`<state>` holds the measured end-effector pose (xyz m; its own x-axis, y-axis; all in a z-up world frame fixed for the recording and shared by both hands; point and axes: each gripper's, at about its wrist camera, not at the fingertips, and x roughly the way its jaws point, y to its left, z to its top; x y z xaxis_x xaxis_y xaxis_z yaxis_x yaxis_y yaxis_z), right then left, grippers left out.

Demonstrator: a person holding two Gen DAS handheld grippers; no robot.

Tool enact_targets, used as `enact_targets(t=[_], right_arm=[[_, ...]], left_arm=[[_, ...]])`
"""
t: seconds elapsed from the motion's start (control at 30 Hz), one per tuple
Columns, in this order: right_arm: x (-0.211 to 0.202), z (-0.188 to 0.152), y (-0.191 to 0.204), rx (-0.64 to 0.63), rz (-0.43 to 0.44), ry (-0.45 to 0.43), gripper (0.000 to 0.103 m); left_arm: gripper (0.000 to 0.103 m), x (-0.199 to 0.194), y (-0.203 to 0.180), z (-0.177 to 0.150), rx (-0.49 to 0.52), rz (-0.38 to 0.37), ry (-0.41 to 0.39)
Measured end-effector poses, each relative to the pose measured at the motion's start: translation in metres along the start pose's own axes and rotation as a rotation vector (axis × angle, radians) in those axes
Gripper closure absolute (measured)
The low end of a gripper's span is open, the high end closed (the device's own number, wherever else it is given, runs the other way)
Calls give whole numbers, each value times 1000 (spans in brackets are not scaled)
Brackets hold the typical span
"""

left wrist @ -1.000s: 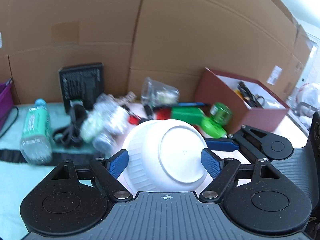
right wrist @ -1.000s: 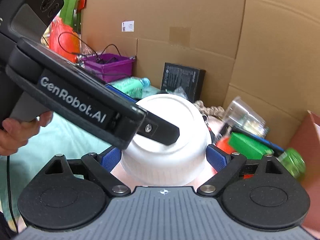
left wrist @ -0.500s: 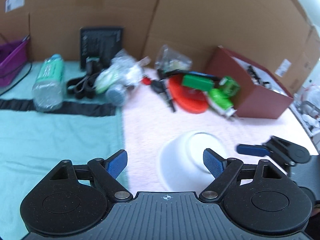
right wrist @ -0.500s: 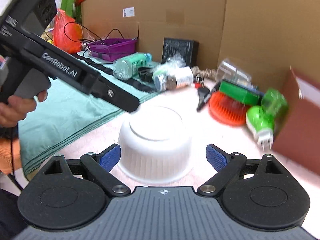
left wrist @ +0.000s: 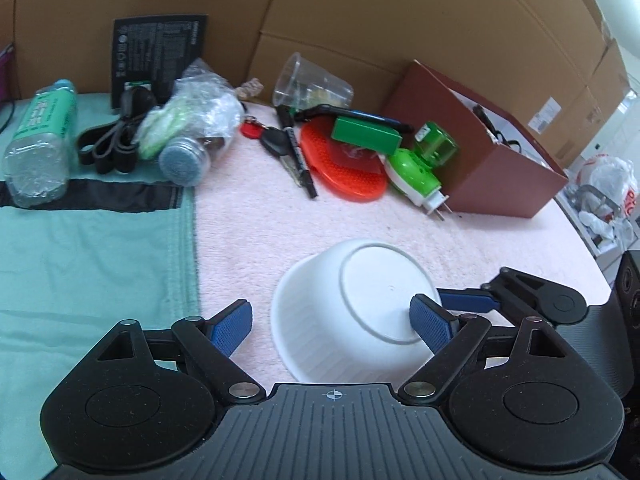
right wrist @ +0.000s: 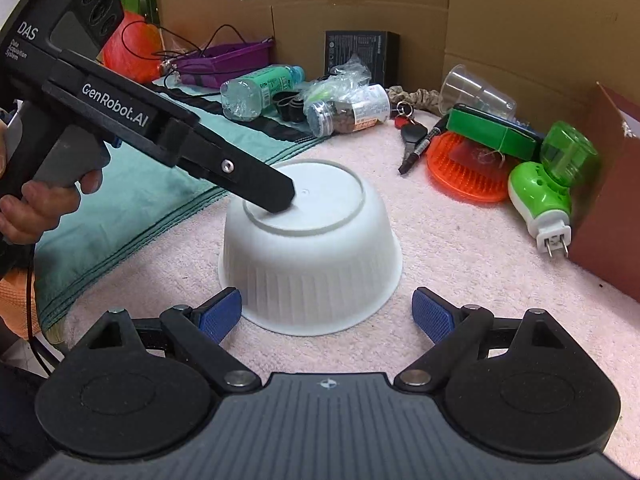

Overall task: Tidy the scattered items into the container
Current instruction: 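Lift the white bowl with the left gripper and carry it to the red box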

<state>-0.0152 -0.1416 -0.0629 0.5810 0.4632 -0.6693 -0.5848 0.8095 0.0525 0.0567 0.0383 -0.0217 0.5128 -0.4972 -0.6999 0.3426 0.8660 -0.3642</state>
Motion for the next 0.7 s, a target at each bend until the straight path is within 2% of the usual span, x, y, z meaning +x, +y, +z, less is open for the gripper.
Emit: enact_targets(t=[0.23, 0.5, 0.7], right_arm=[[4, 2, 8, -8, 4, -24, 13], [0, 3, 7, 19, -4, -44, 13], [-19, 5, -4, 62, -39, -96, 13]], left_arm=[[17, 5, -8, 2, -1, -27, 5], [16, 1, -28, 6, 72, 11, -15], [15, -1, -51, 23, 115, -6, -46]])
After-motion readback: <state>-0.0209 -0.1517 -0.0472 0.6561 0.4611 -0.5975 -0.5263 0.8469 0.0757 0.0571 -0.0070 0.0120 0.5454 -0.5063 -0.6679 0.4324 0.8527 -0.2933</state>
